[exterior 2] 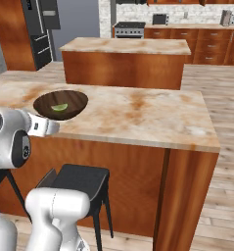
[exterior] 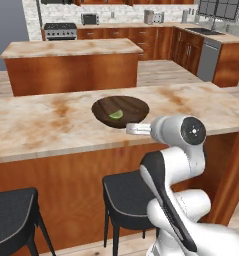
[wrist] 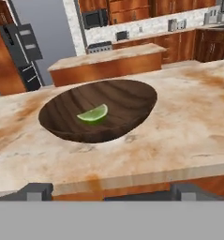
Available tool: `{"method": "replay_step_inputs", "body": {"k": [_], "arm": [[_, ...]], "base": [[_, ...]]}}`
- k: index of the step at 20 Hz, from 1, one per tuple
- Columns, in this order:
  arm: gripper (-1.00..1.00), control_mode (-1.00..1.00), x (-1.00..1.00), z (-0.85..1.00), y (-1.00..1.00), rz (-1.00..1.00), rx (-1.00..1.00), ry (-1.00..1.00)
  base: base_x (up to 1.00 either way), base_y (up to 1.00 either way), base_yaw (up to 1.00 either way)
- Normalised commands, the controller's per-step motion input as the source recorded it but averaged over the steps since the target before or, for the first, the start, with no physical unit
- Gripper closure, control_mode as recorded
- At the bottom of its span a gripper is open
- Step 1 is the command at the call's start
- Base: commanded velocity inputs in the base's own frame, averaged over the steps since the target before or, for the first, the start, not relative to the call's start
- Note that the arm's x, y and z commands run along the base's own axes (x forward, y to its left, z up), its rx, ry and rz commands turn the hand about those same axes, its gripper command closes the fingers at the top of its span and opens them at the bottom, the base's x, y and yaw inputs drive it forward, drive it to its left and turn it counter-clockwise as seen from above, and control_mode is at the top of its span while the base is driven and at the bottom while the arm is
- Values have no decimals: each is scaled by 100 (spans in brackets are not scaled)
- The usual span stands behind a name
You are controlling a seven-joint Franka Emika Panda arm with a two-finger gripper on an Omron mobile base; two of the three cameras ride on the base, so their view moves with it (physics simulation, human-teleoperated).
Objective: There is a bowl on the dining counter. Grab a lemon wedge from the fridge and place it in the bowl. Then get the liquor bottle and glass cup from the cabinet and place them next to the bowl.
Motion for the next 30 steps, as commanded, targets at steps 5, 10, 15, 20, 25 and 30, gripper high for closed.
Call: {"method": "replay_step_inputs", "body": {"k": [5,10,15,20,25,30], "arm": [[-100,-100,-81,48,-20,1,-1,-30],[-100,-100,-9,0,0,0,-1,0],[-100,-100,-23,0,-19,-1,2,-12],[-100,100,-13,0,-10,-1,2,-5],[-100,100,0,0,0,0,0,0],[-100,100,0,0,0,0,0,0]], "base": [[0,0,0],[0,0,0],[0,0,0],[-71,-49,-8],[-68,-83,-25],[-7,-100,-28]]}}
